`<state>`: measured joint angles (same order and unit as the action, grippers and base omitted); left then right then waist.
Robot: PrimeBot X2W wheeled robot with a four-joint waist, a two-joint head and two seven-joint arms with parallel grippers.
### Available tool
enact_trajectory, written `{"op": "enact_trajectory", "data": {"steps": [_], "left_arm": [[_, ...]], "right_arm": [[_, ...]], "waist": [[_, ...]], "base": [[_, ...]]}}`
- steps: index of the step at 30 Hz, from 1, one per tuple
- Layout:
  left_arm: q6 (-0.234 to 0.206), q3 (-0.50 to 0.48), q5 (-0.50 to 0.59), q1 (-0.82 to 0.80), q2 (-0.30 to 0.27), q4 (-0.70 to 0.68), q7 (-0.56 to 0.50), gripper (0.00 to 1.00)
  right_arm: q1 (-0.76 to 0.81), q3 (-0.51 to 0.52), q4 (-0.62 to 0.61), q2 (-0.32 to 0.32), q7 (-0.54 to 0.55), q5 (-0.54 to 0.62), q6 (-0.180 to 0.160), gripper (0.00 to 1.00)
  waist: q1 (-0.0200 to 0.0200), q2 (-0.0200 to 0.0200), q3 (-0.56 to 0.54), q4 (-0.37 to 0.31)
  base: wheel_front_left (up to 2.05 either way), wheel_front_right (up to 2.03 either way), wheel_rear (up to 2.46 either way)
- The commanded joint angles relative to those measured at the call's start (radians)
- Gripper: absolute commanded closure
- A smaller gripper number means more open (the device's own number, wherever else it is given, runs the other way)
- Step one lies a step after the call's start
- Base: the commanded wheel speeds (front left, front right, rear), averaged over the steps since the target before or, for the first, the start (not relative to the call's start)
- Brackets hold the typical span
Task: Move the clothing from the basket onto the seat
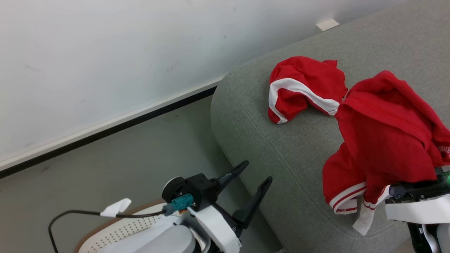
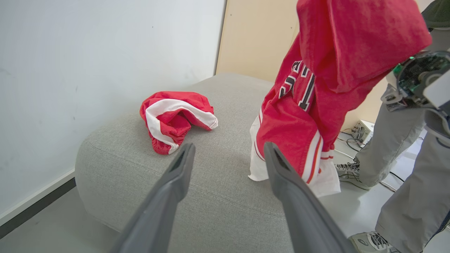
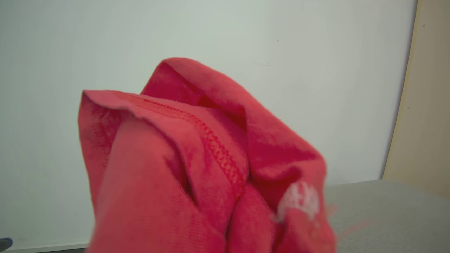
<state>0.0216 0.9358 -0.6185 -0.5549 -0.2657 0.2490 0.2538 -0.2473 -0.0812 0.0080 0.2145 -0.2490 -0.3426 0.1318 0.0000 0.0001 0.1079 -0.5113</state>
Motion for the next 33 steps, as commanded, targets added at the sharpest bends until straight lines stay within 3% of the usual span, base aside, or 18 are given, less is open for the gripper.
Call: {"op": "enact_trajectory", "data": {"steps": [1,10,19,28,33], "left_arm": [[0.003,-0.002,0.016,-0.007,-0.001,0.003,0.002,0.0],[0.017,0.004,0.018,-0.032,-0.001,0.011,-0.004,0.0],[0.02,-0.007,0.028,-0.08,-0.024,-0.008,-0.013,0.0],[0.02,-0.029,0.027,-0.11,-0.034,-0.023,-0.003,0.0],[0.022,-0.038,0.038,-0.139,-0.046,-0.028,-0.001,0.0]], "right_arm": [[0.004,0.006,-0.006,0.001,-0.004,0.002,-0.002,1.0],[-0.061,0.037,0.003,0.032,0.016,-0.011,-0.002,1.0],[-0.275,0.104,0.125,0.145,0.11,-0.04,-0.002,1.0],[-0.494,0.106,0.403,0.314,0.257,-0.034,-0.002,1.0],[-0.593,0.082,0.573,0.375,0.311,-0.01,-0.002,1.0]], "waist": [[0.0,-0.0001,0.005,-0.001],[0.0,-0.0001,0.067,0.065],[0.0,-0.0001,0.191,0.191],[0.0,-0.0001,0.294,0.291],[0.0,-0.0001,0.356,0.328]], "base": [[0.0,0.0,0.0],[0.0,0.0,0.0],[0.0,0.0,0.0],[0.0,0.0,0.0],[0.0,0.0,0.0]]}}
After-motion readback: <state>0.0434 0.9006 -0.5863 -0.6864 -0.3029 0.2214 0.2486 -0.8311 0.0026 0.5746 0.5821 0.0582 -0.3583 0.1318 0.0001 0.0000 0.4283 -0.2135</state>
